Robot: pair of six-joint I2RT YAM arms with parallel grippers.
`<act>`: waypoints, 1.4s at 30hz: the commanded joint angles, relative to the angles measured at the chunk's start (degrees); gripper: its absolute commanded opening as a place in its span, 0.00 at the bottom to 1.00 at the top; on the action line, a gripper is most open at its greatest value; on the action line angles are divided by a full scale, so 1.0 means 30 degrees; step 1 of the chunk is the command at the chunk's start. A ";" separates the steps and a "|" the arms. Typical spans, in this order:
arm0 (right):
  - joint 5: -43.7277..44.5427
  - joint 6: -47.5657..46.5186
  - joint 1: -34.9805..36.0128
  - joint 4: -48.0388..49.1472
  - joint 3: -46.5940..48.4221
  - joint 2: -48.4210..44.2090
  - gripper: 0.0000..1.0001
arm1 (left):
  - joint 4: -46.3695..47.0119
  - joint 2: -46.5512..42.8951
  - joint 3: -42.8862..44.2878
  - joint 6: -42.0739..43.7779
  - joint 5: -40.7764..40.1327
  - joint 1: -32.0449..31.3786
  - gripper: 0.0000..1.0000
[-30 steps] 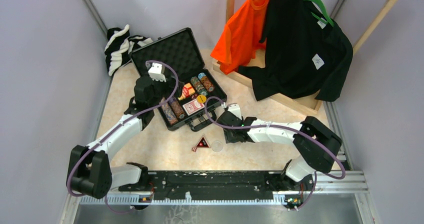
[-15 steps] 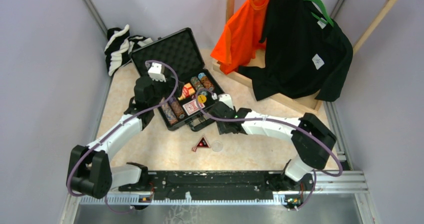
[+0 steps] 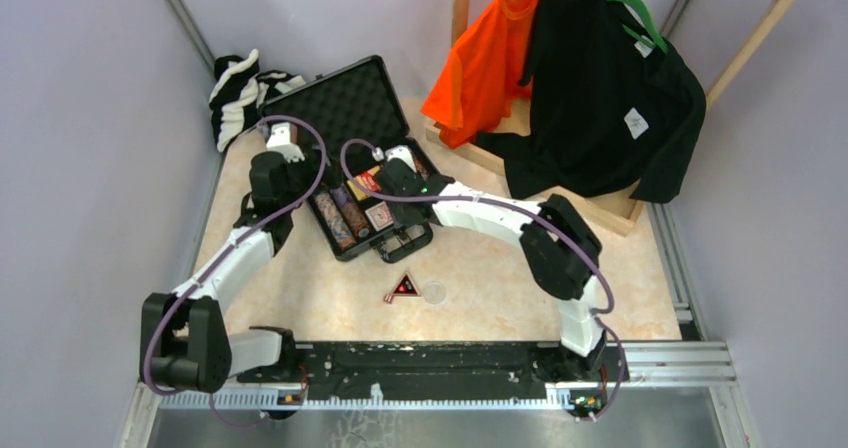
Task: Pack up texas hold em set
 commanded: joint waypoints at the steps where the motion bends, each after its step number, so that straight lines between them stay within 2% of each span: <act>1: -0.1038 -0.1338 -0.1046 0.0261 0.3448 0.1860 0.44 | 0.0603 -0.0325 -0.0416 -0.0769 0.0842 0.0570 0.99; 9: -0.2449 -0.2187 -0.1330 -0.0810 0.8773 0.5160 0.43 | 0.1110 0.0264 -0.0595 -0.0996 0.1393 0.1146 0.99; 16: -0.3532 -0.2144 -0.1201 -0.0644 0.9539 0.6032 0.44 | 0.1263 0.0333 -0.0730 -0.1037 0.1638 0.1467 0.99; 18: -0.4043 -0.2625 -0.1037 -0.0712 0.9470 0.5894 0.52 | 0.1345 0.0428 -0.0774 -0.1035 0.1741 0.1513 0.99; 20: -0.3820 -0.3228 -0.0658 -0.0727 0.9245 0.5582 0.69 | 0.1361 0.0523 -0.0746 -0.1064 0.1806 0.1573 0.99; 22: -0.3264 -0.3529 -0.0512 -0.0448 0.8670 0.5096 0.81 | 0.1429 0.0656 -0.0731 -0.1103 0.1887 0.1593 0.99; 26: -0.2510 -0.3192 -0.0852 0.0574 0.7090 0.3900 0.82 | 0.1537 0.0751 -0.0731 -0.1131 0.2100 0.1643 0.99; 28: -0.2453 -0.2207 -0.1392 0.0773 0.6474 0.3544 0.77 | 0.1551 0.0787 -0.0727 -0.1140 0.2167 0.1625 0.99; 31: -0.2324 -0.1230 -0.2365 0.1358 0.5295 0.2893 0.57 | 0.1596 0.0769 -0.0726 -0.1144 0.2280 0.1647 0.99; 38: -0.1453 -0.0841 -0.4045 0.1929 0.3104 0.1671 0.44 | 0.1811 0.0945 -0.0732 -0.1167 0.2590 0.1666 0.98; 42: -0.0923 -0.1411 -0.4346 0.1988 0.2766 0.2193 0.37 | 0.1895 0.0977 -0.0745 -0.1155 0.2707 0.1676 0.98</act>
